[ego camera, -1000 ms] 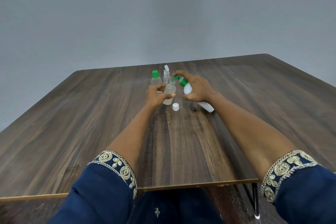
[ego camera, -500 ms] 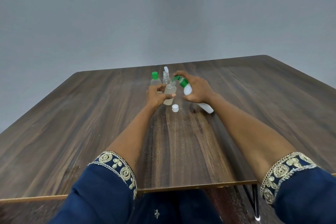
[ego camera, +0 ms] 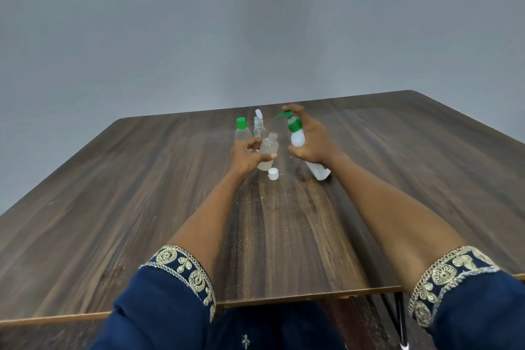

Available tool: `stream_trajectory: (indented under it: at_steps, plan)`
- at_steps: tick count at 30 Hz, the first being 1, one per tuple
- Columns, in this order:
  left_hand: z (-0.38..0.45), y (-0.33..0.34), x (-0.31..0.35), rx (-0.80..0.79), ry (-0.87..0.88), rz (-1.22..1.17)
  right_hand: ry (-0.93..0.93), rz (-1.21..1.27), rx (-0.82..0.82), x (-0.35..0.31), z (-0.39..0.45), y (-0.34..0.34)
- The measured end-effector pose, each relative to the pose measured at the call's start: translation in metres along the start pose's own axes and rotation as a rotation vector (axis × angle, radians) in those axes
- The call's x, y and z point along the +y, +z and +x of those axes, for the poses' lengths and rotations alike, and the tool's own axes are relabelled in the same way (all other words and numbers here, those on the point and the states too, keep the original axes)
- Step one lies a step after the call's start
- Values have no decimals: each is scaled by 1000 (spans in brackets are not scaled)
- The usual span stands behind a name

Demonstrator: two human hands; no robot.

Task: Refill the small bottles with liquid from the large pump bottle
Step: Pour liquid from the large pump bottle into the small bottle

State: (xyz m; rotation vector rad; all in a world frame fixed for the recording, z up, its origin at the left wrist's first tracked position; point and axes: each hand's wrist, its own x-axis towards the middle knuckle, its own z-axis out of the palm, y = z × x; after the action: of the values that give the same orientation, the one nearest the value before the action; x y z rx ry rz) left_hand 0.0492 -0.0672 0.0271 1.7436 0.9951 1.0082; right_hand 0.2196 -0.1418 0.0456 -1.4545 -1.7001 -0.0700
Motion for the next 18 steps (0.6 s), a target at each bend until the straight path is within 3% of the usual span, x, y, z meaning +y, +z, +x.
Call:
stream_trajectory:
  at_steps: [8,18]
  plan:
    - [-6,0,3,24,23,-39,152,177,314,-2,-7,7]
    - [-25,-13,-9,82,-4,-107,194,-22,355,8,-27,4]
